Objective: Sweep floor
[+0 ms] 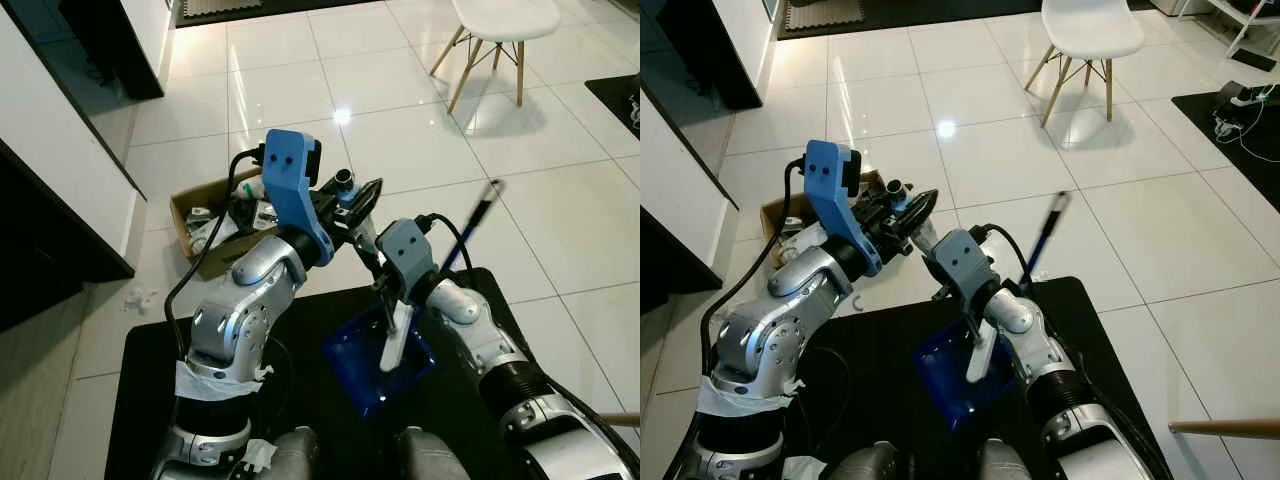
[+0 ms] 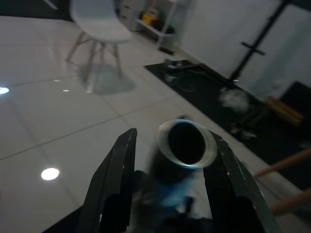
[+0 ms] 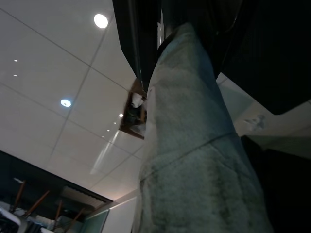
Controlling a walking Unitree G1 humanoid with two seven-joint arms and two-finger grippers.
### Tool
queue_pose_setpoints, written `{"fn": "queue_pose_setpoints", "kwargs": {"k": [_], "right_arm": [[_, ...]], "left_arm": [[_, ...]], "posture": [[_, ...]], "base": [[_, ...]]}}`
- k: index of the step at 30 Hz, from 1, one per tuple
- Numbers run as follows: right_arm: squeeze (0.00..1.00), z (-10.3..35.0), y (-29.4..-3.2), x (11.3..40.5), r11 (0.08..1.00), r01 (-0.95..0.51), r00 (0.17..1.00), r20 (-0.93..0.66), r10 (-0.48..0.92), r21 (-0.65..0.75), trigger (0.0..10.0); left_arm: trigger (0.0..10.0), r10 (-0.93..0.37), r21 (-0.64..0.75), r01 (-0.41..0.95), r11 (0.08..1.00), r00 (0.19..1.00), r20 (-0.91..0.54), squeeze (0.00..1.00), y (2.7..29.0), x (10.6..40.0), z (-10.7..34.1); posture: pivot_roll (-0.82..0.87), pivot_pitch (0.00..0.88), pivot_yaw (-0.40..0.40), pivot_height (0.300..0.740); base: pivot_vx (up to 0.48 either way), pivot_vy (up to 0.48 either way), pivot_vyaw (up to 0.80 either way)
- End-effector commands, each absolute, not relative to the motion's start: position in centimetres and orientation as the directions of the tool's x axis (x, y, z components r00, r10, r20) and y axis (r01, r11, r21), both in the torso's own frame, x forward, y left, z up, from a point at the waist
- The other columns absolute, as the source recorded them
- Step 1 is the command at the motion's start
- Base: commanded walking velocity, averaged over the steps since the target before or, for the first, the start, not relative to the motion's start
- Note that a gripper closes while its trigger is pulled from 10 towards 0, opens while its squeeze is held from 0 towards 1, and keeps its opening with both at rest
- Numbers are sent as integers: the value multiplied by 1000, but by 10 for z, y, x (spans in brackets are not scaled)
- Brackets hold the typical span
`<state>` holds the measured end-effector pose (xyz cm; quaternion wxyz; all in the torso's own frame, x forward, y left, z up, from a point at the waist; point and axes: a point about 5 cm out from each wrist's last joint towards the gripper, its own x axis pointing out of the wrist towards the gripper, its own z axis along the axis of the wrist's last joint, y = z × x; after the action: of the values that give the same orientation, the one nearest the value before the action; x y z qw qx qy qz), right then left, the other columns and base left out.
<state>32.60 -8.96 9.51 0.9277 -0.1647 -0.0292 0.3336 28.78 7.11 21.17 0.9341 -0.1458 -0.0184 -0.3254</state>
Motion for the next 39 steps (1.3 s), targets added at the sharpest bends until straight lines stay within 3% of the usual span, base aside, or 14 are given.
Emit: {"fn": "queue_pose_setpoints", "kwargs": {"k": [1, 8, 10, 11, 14, 16, 19, 25, 26, 29, 30, 32, 34, 39], "right_arm": [[0, 101, -88, 329, 725, -605, 774, -29, 633, -330, 10000], [0, 106, -92, 333, 734, -586, 784, -11, 621, -343, 10000], [0, 108, -93, 334, 736, -582, 786, -6, 619, -346, 10000], [0, 109, -93, 334, 735, -582, 785, -4, 620, -347, 10000], [0, 110, -93, 334, 732, -586, 781, 0, 625, -348, 10000], [0, 111, -91, 334, 725, -593, 773, 4, 634, -350, 10000], [0, 110, -87, 332, 714, -607, 761, 3, 648, -350, 10000], [0, 107, -83, 330, 700, -623, 749, -8, 663, -349, 10000], [0, 106, -82, 329, 694, -630, 744, -12, 669, -349, 10000], [0, 106, -81, 329, 689, -635, 739, -15, 674, -349, 10000], [0, 105, -80, 328, 688, -636, 738, -15, 675, -349, 10000], [0, 105, -80, 328, 687, -637, 737, -16, 675, -349, 10000], [0, 105, -80, 329, 687, -638, 737, -16, 676, -348, 10000], [0, 107, -82, 330, 690, -635, 740, -16, 673, -349, 10000]], "left_arm": [[10000, -625, -272, 637, 721, 768, 141, 0, 68, 283, 213], [10000, -601, -189, 605, 774, 795, 83, 0, 72, 283, 204], [9059, -593, -168, 594, 787, 803, 58, 0, 73, 284, 199], [7647, -589, -160, 588, 793, 807, 48, 0, 73, 285, 197], [7137, -585, -142, 583, 800, 811, 35, 0, 73, 286, 194], [8000, -569, -134, 568, 812, 822, 28, 0, 73, 289, 191], [7647, -553, -154, 552, 820, 832, 43, 0, 72, 293, 193], [5922, -542, -156, 544, 825, 838, 56, 0, 72, 297, 196], [5020, -536, -160, 539, 827, 842, 65, 0, 72, 298, 197], [4627, -529, -164, 534, 830, 845, 73, 0, 73, 299, 198], [3725, -529, -163, 533, 830, 846, 73, 0, 73, 299, 198], [3725, -529, -162, 533, 830, 846, 73, 0, 73, 299, 198], [0, -529, -154, 534, 832, 845, 71, 0, 75, 298, 197], [0, -534, -140, 537, 832, 843, 67, 0, 79, 295, 193]], "posture": [[-55, 85, 36, 740], [-56, 85, 35, 740], [-57, 85, 35, 740], [-58, 85, 35, 740], [-58, 85, 35, 740], [-58, 85, 35, 740], [-63, 80, 35, 740], [-62, 78, 34, 740], [-63, 76, 32, 740], [-62, 73, 31, 740], [-62, 73, 31, 740], [-62, 73, 31, 740], [-61, 73, 31, 740], [-57, 73, 30, 740]], "base": [[0, 0, 0], [0, 0, 0], [0, 0, 0], [0, 0, 0], [0, 0, 0], [0, 0, 0], [0, 0, 0], [0, 0, 0], [0, 0, 0], [0, 0, 0], [0, 0, 0], [0, 0, 0], [0, 0, 0], [0, 0, 0]]}}
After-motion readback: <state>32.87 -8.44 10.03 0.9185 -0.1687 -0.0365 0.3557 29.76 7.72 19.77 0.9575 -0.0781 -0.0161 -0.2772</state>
